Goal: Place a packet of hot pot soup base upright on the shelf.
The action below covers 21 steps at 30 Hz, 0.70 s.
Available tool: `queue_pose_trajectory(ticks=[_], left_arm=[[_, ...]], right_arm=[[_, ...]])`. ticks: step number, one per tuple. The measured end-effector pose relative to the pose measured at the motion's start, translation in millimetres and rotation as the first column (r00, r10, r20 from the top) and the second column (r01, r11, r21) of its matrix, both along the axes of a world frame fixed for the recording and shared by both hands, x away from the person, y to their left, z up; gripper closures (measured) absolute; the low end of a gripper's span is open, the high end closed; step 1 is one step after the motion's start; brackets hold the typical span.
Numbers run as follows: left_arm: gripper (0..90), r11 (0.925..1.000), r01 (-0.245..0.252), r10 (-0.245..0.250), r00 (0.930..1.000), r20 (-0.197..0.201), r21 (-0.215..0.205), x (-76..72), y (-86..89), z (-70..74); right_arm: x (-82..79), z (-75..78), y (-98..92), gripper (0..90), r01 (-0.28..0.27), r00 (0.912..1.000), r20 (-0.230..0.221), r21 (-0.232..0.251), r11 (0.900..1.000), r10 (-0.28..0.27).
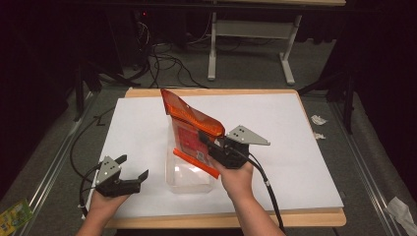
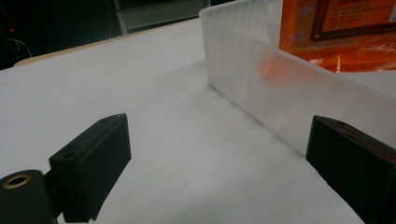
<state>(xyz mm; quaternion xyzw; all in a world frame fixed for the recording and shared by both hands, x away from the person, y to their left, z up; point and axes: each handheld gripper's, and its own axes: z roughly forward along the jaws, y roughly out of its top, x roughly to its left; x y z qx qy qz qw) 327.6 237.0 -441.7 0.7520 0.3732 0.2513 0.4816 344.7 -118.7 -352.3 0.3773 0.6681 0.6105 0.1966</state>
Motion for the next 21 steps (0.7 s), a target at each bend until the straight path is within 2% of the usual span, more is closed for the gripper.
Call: queue_pose_trajectory(ticks=[4, 17, 21], left_arm=[[8.2, 1.0, 0.003, -0.003, 1.0, 0.001, 0.003, -0.2, 0.5, 0.0], [9.6, 0.9997, 0.019, -0.019, 0.9997, 0.017, 0.018, -2.2, -2.6, 1.4], [10.5, 0.9995, 0.024, -0.025, 0.9995, 0.02, 0.021, -3.0, -3.0, 1.6]], right_arm=[[2.0, -4.3, 3.7, 72.5, 0.004, 0.9999, -0.012, 0.011, 1.0, -0.003], [7.7, -28.7, 14.7, 72.4, 0.018, 0.9974, -0.07, -0.004, 1.0, -0.018], [7.3, -29.8, 15.1, 72.3, 0.022, 0.9976, -0.066, -0.003, 1.0, -0.023]])
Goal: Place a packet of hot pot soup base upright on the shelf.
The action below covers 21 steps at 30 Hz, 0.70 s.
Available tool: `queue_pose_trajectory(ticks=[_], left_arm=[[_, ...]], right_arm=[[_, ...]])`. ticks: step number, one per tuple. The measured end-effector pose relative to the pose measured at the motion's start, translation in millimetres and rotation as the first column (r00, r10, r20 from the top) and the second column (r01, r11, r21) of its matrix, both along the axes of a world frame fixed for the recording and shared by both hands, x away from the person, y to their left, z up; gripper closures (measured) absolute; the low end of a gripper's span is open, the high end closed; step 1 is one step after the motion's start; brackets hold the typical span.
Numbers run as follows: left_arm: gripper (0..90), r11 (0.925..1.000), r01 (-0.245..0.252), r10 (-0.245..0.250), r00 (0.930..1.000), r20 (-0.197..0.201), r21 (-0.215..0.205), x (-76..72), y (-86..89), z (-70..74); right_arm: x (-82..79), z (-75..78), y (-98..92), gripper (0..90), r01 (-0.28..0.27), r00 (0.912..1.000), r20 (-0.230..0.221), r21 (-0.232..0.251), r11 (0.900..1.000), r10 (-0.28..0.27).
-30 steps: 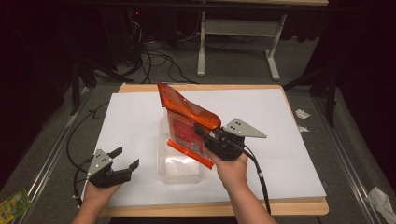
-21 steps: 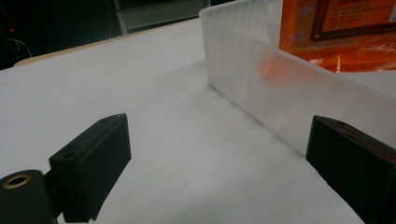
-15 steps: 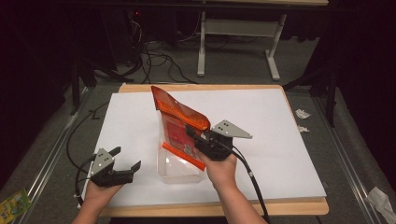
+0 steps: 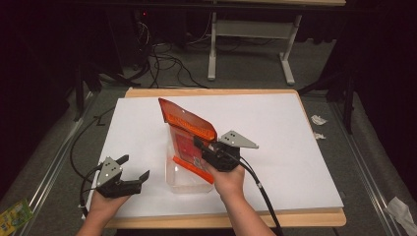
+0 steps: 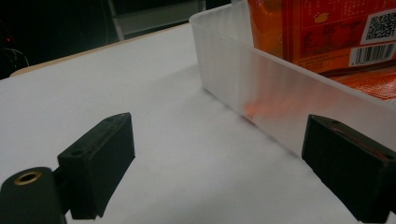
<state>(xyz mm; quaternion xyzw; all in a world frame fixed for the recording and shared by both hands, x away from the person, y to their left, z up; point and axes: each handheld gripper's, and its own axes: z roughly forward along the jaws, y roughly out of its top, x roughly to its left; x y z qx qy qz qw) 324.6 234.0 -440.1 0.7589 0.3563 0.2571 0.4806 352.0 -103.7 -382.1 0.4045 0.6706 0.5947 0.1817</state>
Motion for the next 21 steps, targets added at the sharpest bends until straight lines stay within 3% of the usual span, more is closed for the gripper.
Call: queue_pose_trajectory(ticks=[21], left_arm=[[12.8, 0.9998, 0.016, -0.015, 0.9999, -0.005, 0.01, 0.0, 0.2, -1.8]], right_arm=[[-14.3, -19.0, -1.2, 71.9, -0.01, 0.9998, -0.016, 0.002, 1.0, 0.01]])
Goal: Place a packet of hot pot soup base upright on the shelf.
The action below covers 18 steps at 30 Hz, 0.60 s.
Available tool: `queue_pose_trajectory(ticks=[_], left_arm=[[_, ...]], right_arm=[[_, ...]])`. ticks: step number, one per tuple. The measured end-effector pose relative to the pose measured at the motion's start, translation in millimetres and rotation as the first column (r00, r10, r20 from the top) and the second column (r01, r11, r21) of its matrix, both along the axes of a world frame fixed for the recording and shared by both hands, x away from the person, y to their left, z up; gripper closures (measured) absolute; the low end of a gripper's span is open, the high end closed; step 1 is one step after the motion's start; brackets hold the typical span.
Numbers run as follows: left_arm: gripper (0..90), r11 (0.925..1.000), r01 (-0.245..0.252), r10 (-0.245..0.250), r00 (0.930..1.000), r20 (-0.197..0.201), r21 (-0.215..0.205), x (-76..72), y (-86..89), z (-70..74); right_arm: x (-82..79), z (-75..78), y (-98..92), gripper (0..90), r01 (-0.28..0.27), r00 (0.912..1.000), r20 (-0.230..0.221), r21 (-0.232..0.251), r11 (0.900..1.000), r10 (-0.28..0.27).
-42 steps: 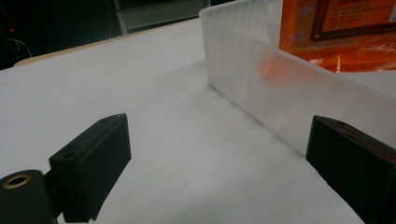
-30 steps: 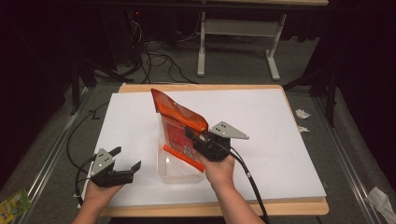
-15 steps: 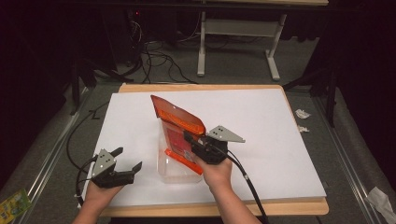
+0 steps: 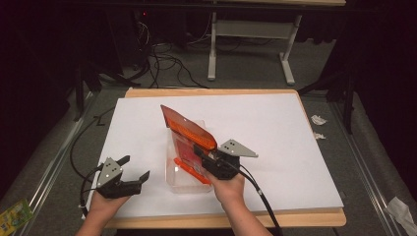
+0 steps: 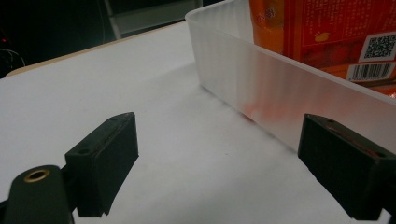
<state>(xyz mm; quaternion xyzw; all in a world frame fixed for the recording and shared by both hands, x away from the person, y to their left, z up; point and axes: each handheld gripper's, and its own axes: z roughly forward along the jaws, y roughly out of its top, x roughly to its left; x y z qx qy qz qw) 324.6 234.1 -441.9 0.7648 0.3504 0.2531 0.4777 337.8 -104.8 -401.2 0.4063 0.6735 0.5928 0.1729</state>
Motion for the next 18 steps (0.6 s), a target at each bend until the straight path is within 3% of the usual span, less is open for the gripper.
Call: queue_pose_trajectory(ticks=[10, 16, 18], left_arm=[[13.5, 1.0, 0.004, -0.004, 1.0, -0.002, 0.005, -0.1, -0.6, -0.4], [13.5, 1.0, -0.006, 0.006, 1.0, -0.005, -0.006, 0.1, 0.5, -0.9], [13.6, 1.0, 0.003, -0.003, 1.0, -0.008, 0.0, -0.3, -0.6, -1.0]], right_arm=[[-12.8, -17.9, -16.0, 71.5, -0.013, 0.9998, -0.012, 0.004, 1.0, 0.013], [-11.6, -16.9, -16.5, 69.1, -0.031, 0.9994, -0.017, -0.031, 0.999, 0.031], [-10.2, -14.8, -16.8, 63.3, -0.051, 0.9985, -0.024, -0.057, 0.997, 0.05]])
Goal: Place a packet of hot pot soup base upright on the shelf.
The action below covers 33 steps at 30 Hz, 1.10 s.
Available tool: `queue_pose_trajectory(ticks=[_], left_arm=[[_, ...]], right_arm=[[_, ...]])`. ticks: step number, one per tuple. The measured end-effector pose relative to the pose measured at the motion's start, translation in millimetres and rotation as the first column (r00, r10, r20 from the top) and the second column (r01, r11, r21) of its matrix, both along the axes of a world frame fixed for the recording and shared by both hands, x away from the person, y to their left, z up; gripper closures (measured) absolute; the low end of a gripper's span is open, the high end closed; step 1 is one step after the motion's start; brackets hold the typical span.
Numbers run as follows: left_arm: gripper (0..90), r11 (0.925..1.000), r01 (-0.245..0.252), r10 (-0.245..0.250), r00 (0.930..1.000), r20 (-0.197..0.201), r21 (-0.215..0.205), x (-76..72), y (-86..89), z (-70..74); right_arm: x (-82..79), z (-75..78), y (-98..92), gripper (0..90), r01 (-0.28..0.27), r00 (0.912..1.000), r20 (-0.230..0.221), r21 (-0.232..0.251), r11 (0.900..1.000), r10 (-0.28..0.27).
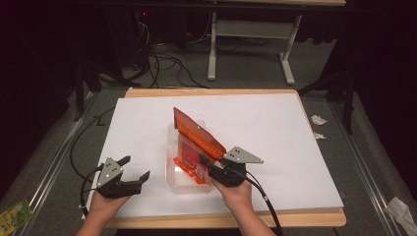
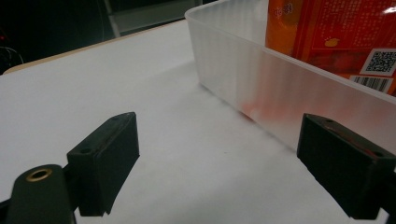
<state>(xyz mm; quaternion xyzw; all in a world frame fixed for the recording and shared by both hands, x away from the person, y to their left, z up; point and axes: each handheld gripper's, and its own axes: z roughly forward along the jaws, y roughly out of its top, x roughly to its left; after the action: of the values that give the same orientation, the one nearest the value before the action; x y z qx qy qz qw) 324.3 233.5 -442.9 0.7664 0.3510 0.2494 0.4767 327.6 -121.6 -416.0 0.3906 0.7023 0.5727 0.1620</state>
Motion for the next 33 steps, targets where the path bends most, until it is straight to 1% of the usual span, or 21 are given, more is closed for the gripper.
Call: queue_pose_trajectory(ticks=[1, 4, 6, 7, 8, 9, 10, 11, 12, 15, 20, 21, 22, 23, 26, 29, 31, 32, 33], left_arm=[[13.6, 1.0, 0.0, 0.0, 1.0, 0.0, 0.0, 0.0, 0.0, 0.0], [13.6, 1.0, 0.003, -0.003, 1.0, 0.0, 0.003, 0.0, -0.9, -0.8], [13.6, 1.0, 0.005, -0.005, 1.0, -0.002, 0.002, 0.2, -0.8, -1.0], [13.6, 1.0, 0.004, -0.004, 1.0, -0.002, 0.0, 0.2, -1.1, -1.2], [13.6, 1.0, 0.005, -0.005, 1.0, -0.003, 0.001, 0.0, -1.1, -1.3], [13.6, 1.0, 0.005, -0.005, 1.0, -0.003, 0.001, 0.0, -1.1, -1.3], [13.6, 1.0, 0.006, -0.006, 1.0, -0.003, 0.001, -0.2, -1.0, -1.3], [13.6, 1.0, 0.007, -0.007, 1.0, -0.002, 0.002, -0.3, -1.0, -1.3], [13.6, 1.0, 0.009, -0.009, 1.0, -0.003, 0.002, -0.5, -1.0, -1.3], [13.6, 0.9999, 0.012, -0.012, 0.9999, -0.005, 0.002, -0.9, -1.4, -1.6], [13.6, 0.9999, 0.014, -0.014, 0.9999, -0.007, 0.006, -1.2, -1.7, -2.0], [13.6, 0.9999, 0.014, -0.014, 0.9999, -0.007, 0.007, -1.2, -1.8, -2.1], [13.6, 0.9999, 0.014, -0.014, 0.9999, -0.007, 0.007, -1.1, -1.9, -2.2], [13.6, 0.9999, 0.014, -0.014, 0.9999, -0.008, 0.006, -1.1, -2.1, -2.4], [13.6, 0.9999, 0.014, -0.014, 0.9998, -0.011, 0.006, -1.1, -3.1, -2.9], [13.7, 0.9998, 0.017, -0.017, 0.9998, -0.014, 0.009, -1.6, -4.3, -3.1], [13.7, 0.9998, 0.017, -0.017, 0.9998, -0.014, 0.011, -1.9, -5.3, -3.4], [13.7, 0.9998, 0.018, -0.017, 0.9997, -0.016, 0.012, -2.0, -5.6, -3.6], [13.7, 0.9998, 0.018, -0.017, 0.9997, -0.019, 0.013, -2.2, -5.7, -3.9]], right_arm=[[0.0, 0.0, 0.0, 63.3, 0.0, 1.0, 0.0, 0.0, 1.0, 0.0], [1.6, 1.7, -2.5, 54.2, -0.021, 0.9997, -0.011, 0.0, 1.0, 0.021], [2.0, 3.0, -4.7, 47.3, -0.023, 0.9997, -0.008, -0.008, 1.0, 0.023], [2.0, 3.7, -5.5, 43.3, -0.021, 0.9998, -0.002, -0.014, 1.0, 0.021], [1.6, 5.2, -7.1, 34.8, -0.024, 0.9997, 0.007, -0.022, 0.999, 0.024], [1.6, 5.2, -7.1, 34.8, -0.024, 0.9997, 0.007, -0.022, 0.999, 0.024], [1.0, 7.4, -9.0, 27.5, -0.031, 0.9994, 0.014, -0.024, 0.999, 0.031], [1.0, 7.4, -9.0, 27.5, -0.031, 0.9994, 0.014, -0.024, 0.999, 0.031], [0.5, 8.6, -10.2, 24.1, -0.034, 0.9993, 0.016, -0.026, 0.999, 0.034], [-3.1, 12.6, -14.1, 18.9, -0.049, 0.9983, 0.028, -0.032, 0.998, 0.05], [-13.5, 19.1, -29.5, 16.1, -0.061, 0.9976, 0.03, -0.036, 0.997, 0.063], [-15.7, 20.0, -34.2, 15.7, -0.064, 0.9975, 0.029, -0.035, 0.997, 0.065], [-20.6, 21.9, -44.7, 15.4, -0.065, 0.9973, 0.032, -0.031, 0.997, 0.066], [-20.6, 21.9, -44.7, 15.4, -0.065, 0.9973, 0.032, -0.031, 0.997, 0.066], [-26.8, 24.0, -63.8, 15.4, -0.054, 0.9976, 0.043, -0.028, 0.998, 0.056], [-30.2, 23.7, -86.1, 15.4, -0.02, 0.9984, 0.052, -0.031, 0.999, 0.021], [-30.3, 21.7, -102.3, 16.0, 0.016, 0.9984, 0.054, -0.038, 0.999, -0.014], [-30.0, 18.3, -119.3, 15.9, 0.057, 0.9972, 0.051, -0.044, 0.997, -0.055], [-30.0, 18.3, -119.3, 15.9, 0.057, 0.9972, 0.051, -0.044, 0.997, -0.055]])
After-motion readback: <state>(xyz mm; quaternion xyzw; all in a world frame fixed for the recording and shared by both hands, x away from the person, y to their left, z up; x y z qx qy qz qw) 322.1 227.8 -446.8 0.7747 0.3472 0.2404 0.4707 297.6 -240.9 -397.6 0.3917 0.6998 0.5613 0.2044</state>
